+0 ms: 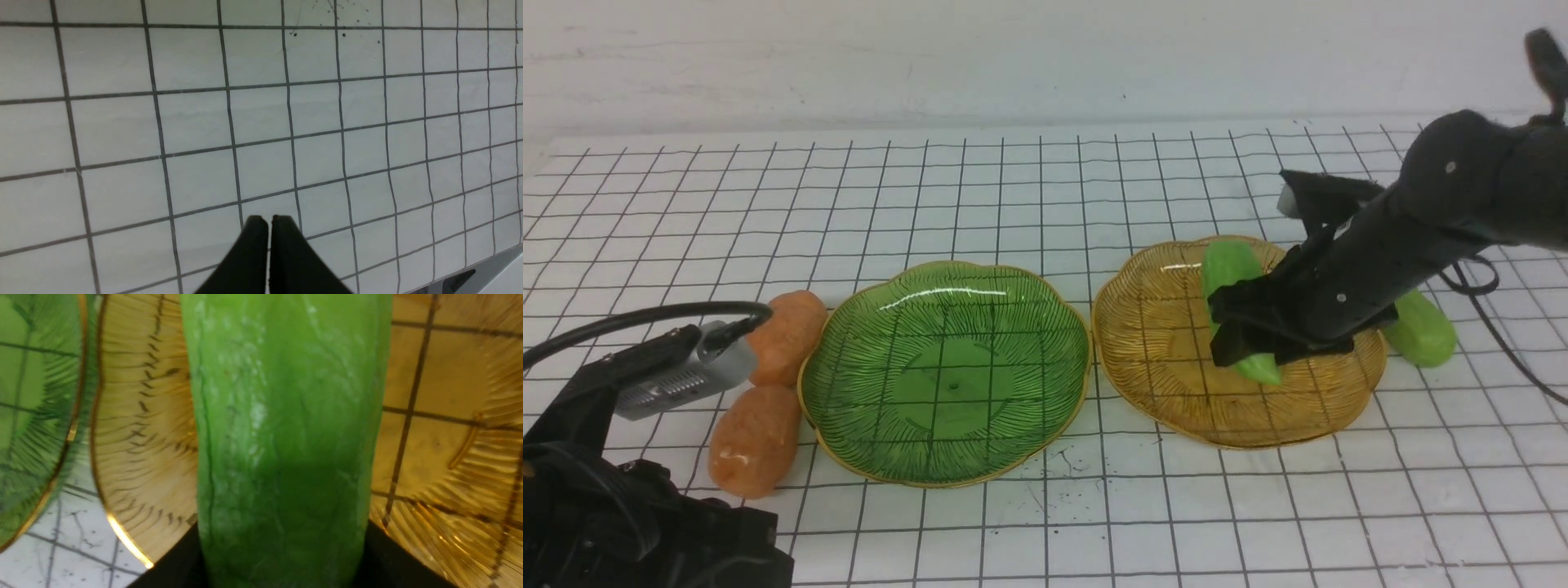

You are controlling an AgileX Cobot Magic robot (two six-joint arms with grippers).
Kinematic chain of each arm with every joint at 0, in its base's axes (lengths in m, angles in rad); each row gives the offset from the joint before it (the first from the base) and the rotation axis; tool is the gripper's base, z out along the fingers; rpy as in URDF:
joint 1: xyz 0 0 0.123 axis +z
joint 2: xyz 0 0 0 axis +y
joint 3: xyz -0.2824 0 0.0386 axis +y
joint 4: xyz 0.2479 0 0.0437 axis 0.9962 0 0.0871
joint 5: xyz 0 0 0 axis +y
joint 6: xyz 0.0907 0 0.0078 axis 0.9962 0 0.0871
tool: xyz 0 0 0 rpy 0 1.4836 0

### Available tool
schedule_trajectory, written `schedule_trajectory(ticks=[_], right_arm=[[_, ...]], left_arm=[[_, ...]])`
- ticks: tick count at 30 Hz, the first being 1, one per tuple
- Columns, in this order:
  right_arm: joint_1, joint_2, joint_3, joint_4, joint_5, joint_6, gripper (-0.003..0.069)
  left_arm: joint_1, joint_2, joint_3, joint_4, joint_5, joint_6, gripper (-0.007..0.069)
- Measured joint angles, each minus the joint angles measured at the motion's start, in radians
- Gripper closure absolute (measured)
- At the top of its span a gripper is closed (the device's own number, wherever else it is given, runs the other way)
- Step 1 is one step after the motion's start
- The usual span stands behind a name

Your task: Put different types of vegetables on the plate.

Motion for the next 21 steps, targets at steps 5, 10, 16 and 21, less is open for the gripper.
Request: schedule_trajectory(ticks=[5,10,16,21], right_arm=[[0.0,0.017,-0.013,0.0,0.014,0.0,0.0026],[0.0,0.017,-0.107,-0.067,0.13,0.0,-0.0026],[-0.023,0.017,-0.288,-0.264,0.338,0.015,0.0125],[-0.135,0.019,-0.341,-0.419,0.391,0.054,0.0419]], left_arm=[[0.0,0.0,0.0,-0.005,0.003,0.0,0.0628],[0.0,0.0,0.0,-0.001,0.003,0.0,0.0629],[0.0,0.0,0.0,0.003,0.003,0.0,0.0629],[0.0,0.0,0.0,0.003,0.003,0.0,0.0629]])
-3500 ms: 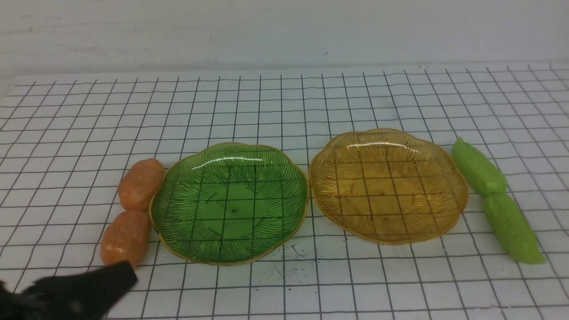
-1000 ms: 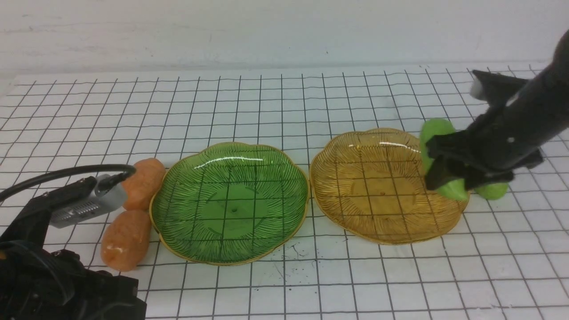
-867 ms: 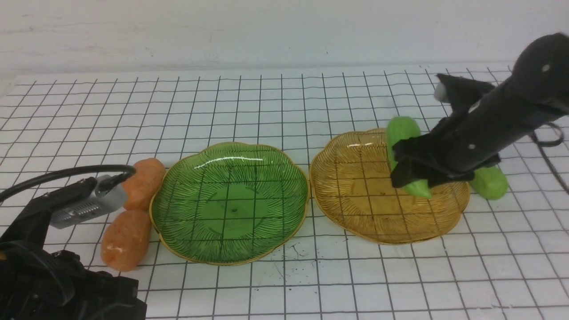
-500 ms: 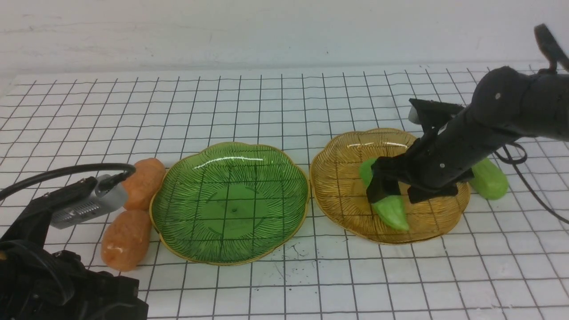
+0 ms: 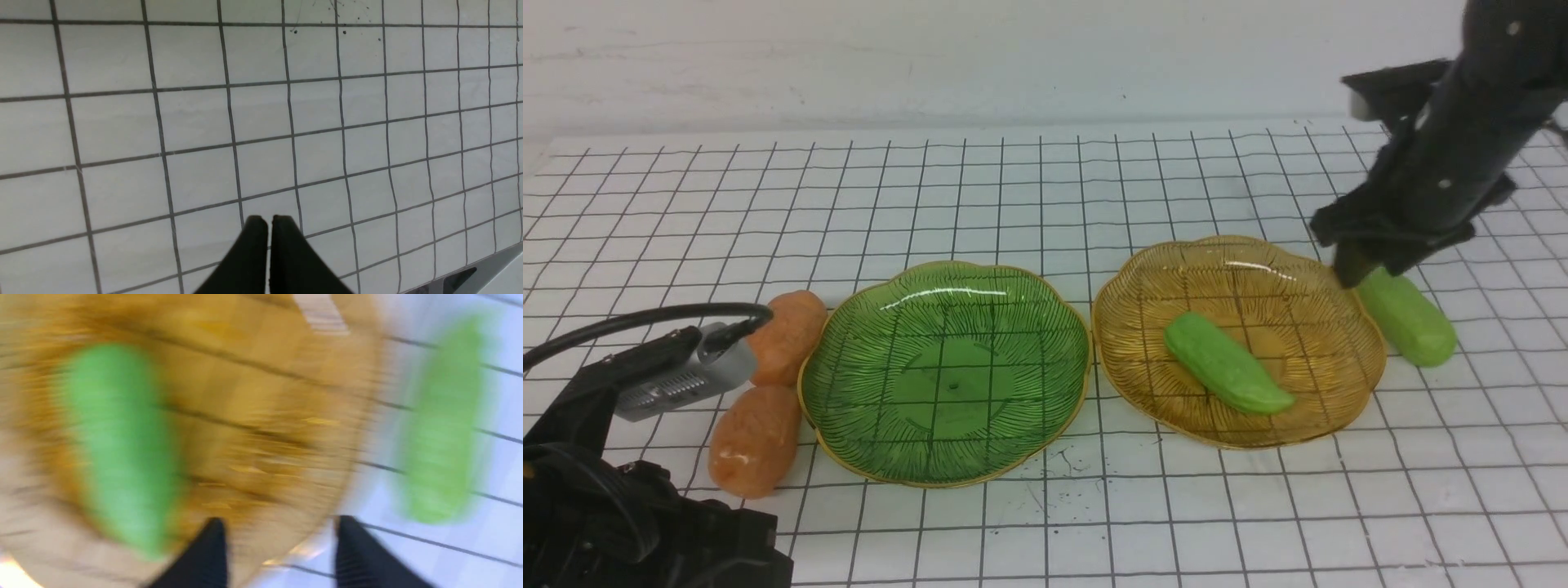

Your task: Put different types of vegetables on the plate.

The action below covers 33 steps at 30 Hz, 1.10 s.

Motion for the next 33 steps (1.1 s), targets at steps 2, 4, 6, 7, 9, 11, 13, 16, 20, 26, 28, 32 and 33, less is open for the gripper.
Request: schedule_trajectory(ticks=[2,4,6,7,9,11,13,16,20,26,28,32,33], right_arm=[[-0.048,0.012,-0.001,-0.02,0.013,0.009,0.0533],[-0.076,0.026,-0.001,-0.014,0.019,0.009,0.0571],[-0.127,0.073,-0.001,0.015,0.023,0.004,0.06],[-0.143,0.095,-0.001,0.028,0.022,0.001,0.0582],[-0.152,0.118,-0.001,0.033,0.019,0.001,0.0541],[-0.159,0.152,-0.001,0.036,-0.001,-0.001,0.043],[-0.16,0.171,-0.001,0.036,-0.029,-0.001,0.0302],[-0.16,0.185,-0.001,0.039,-0.071,0.006,0.0164],[-0.16,0.2,-0.001,0.04,-0.131,0.009,0.0012],[-0.16,0.246,-0.002,0.04,-0.166,0.009,-0.0027],[-0.16,0.276,-0.002,0.04,-0.165,0.002,-0.0003],[-0.16,0.285,-0.011,0.036,-0.148,-0.004,0.0102],[-0.16,0.285,-0.019,0.035,-0.137,-0.006,0.0149]], left_arm=[[0.0,0.0,0.0,0.0,0.0,0.0,0.0629],[0.0,0.0,0.0,0.0,0.0,0.0,0.0629],[0.0,0.0,0.0,0.001,0.0,0.0,0.0629],[0.0,0.0,0.0,0.005,0.0,0.0,0.0629],[0.0,0.0,0.0,0.009,0.0,0.0,0.0629],[0.0,0.0,0.0,0.014,-0.001,0.0,0.0629],[0.0,0.0,0.0,0.015,-0.001,0.0,0.0629],[0.0,0.0,0.0,0.015,-0.001,0.0,0.0629],[0.0,0.0,0.0,0.016,-0.001,0.0,0.0629],[0.0,0.0,0.0,0.017,-0.003,0.0,0.0629],[0.0,0.0,0.0,0.017,-0.003,0.0,0.0629],[0.0,0.0,0.0,0.017,-0.003,0.0,0.0629],[0.0,0.0,0.0,0.017,-0.003,0.0,0.0629]])
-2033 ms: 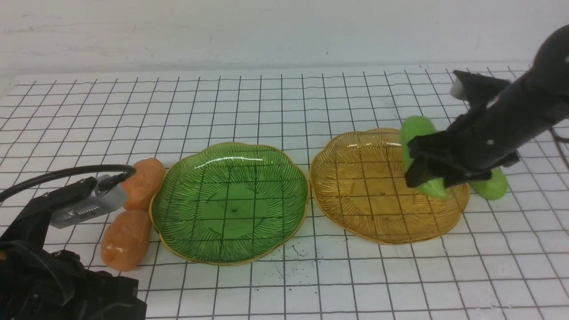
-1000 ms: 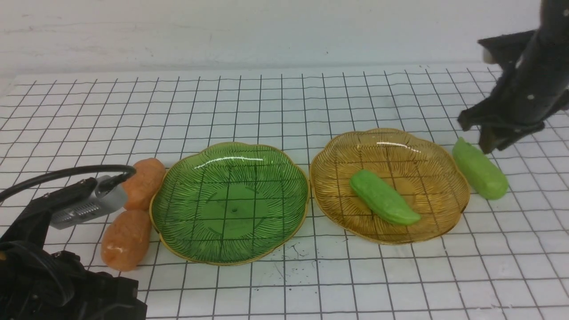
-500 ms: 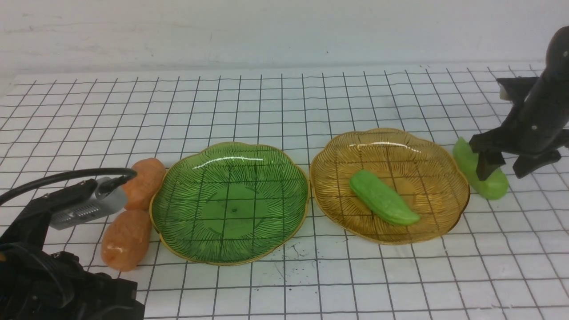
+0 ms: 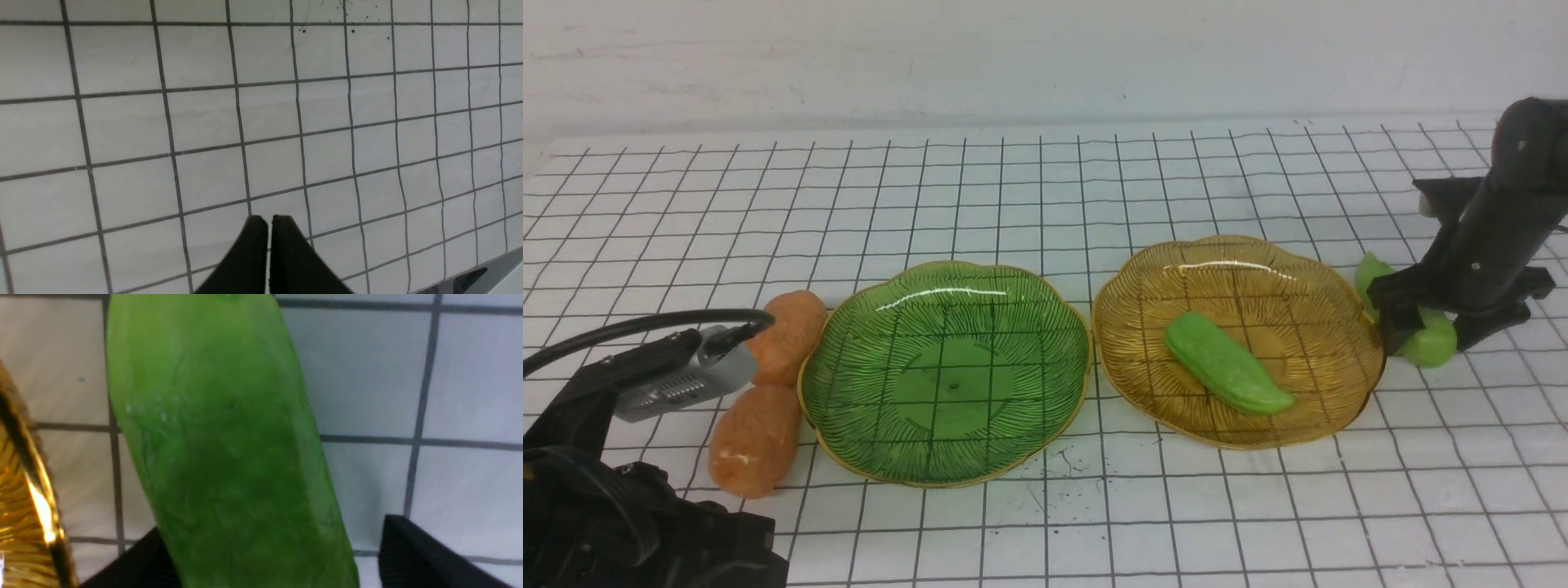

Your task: Put different types of vegetables on the plate.

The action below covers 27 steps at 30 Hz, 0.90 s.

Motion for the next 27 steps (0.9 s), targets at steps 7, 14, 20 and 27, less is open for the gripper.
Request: schedule_trajectory(ticks=[7,14,20,27], right_arm=[[0.0,-0.015,-0.155,-0.015,0.15,0.003,0.0246],[-0.001,-0.13,-0.167,0.128,0.164,0.049,0.0246],[0.057,-0.175,-0.034,0.291,0.166,-0.031,0.0246],[0.181,-0.144,0.066,0.243,0.168,-0.048,0.0246]], left_arm=[[0.0,0.0,0.0,0.004,0.0,0.0,0.0629],[0.0,0.0,0.0,0.08,-0.005,-0.004,0.0617],[0.0,0.0,0.0,0.172,-0.12,-0.044,0.0544],[0.0,0.0,0.0,0.251,-0.219,-0.12,0.0392]])
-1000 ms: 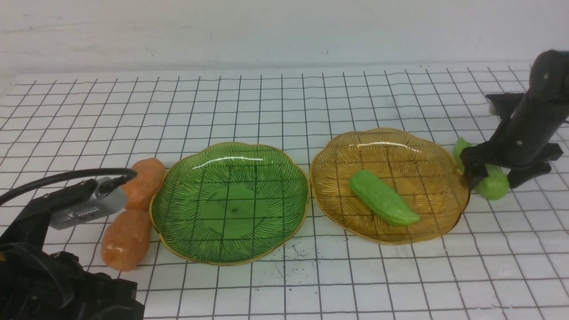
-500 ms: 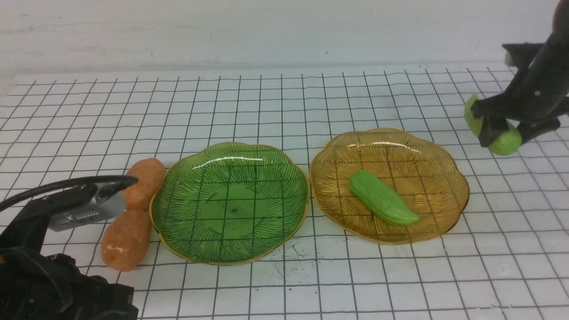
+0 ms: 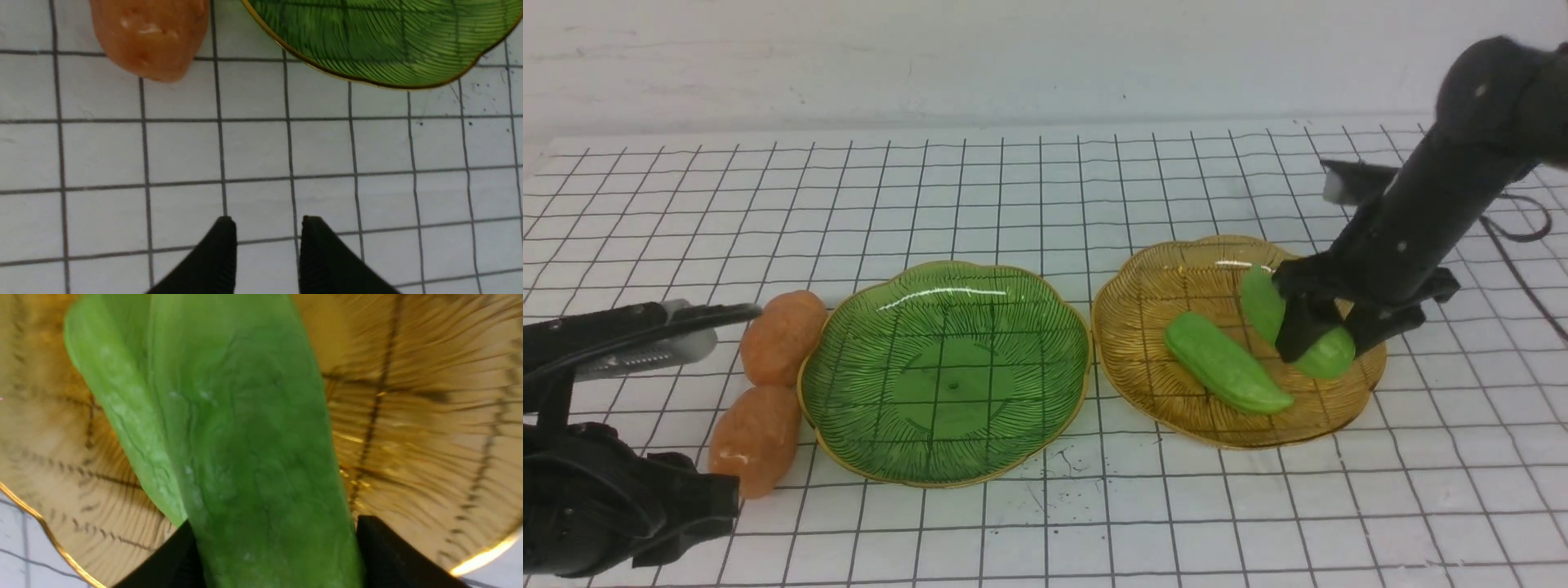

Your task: Put different types of vegetables on the plate.

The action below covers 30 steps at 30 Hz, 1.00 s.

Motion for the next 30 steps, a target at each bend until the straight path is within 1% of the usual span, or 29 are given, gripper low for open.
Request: schedule_trajectory(ticks=[1,4,5,6,7,8,9,10,14,16,19,23,26,27,28,29,30], right_arm=[[0.024,0.008,0.002,-0.034,-0.001,0.008,0.0225],[0.048,0.016,0.003,-0.076,-0.003,0.04,0.0145],[0.056,0.016,0.003,-0.088,-0.004,0.054,0.0089],[0.057,0.016,0.003,-0.091,-0.004,0.062,0.0066],[0.058,0.016,0.003,-0.093,-0.005,0.069,0.0025],[0.058,0.016,0.003,-0.095,-0.005,0.072,0.002],[0.058,0.016,0.003,-0.104,-0.005,0.076,-0.001],[0.058,0.016,0.003,-0.109,-0.005,0.079,-0.0022],[0.058,0.016,0.003,-0.113,-0.005,0.093,-0.0031],[0.058,0.012,0.003,-0.114,-0.005,0.099,-0.0032],[0.057,-0.024,0.004,-0.112,-0.005,0.111,-0.0029],[0.057,-0.11,0.004,-0.108,-0.005,0.117,0.0002],[0.057,-0.23,0.027,-0.106,-0.004,0.118,0.0053],[0.057,-0.268,0.037,-0.106,-0.003,0.119,0.0069],[0.057,-0.268,0.039,-0.106,-0.003,0.119,0.0069],[0.057,-0.34,0.068,-0.106,0.0,0.119,0.0099],[0.057,-0.354,0.071,-0.106,0.001,0.119,0.0104]], left_arm=[[0.0,0.0,0.0,0.019,-0.027,-0.005,0.0348],[0.0,0.0,0.0,0.034,-0.064,-0.012,0.0263],[0.0,0.0,0.0,0.033,-0.078,-0.013,0.0228],[0.0,0.003,0.0,0.034,-0.084,-0.013,0.0207],[0.0,0.011,0.0,0.034,-0.095,-0.014,0.0183],[0.0,0.011,0.0,0.034,-0.095,-0.014,0.0179],[0.001,0.036,-0.003,0.037,-0.097,-0.015,0.0147],[0.002,0.053,-0.008,0.039,-0.096,-0.016,0.0137],[0.002,0.159,-0.062,0.039,-0.091,-0.016,0.0125],[0.002,0.238,-0.122,0.044,-0.08,-0.016,0.0125],[0.002,0.334,-0.196,0.075,-0.067,-0.016,0.0125],[0.002,0.421,-0.245,0.126,-0.067,-0.016,0.0125],[0.002,0.483,-0.255,0.17,-0.067,-0.015,0.0125],[0.002,0.501,-0.257,0.178,-0.067,-0.015,0.0125],[0.002,0.505,-0.257,0.18,-0.067,-0.015,0.0125],[0.002,0.543,-0.258,0.185,-0.067,-0.015,0.0125],[0.002,0.55,-0.258,0.186,-0.067,-0.015,0.0125]])
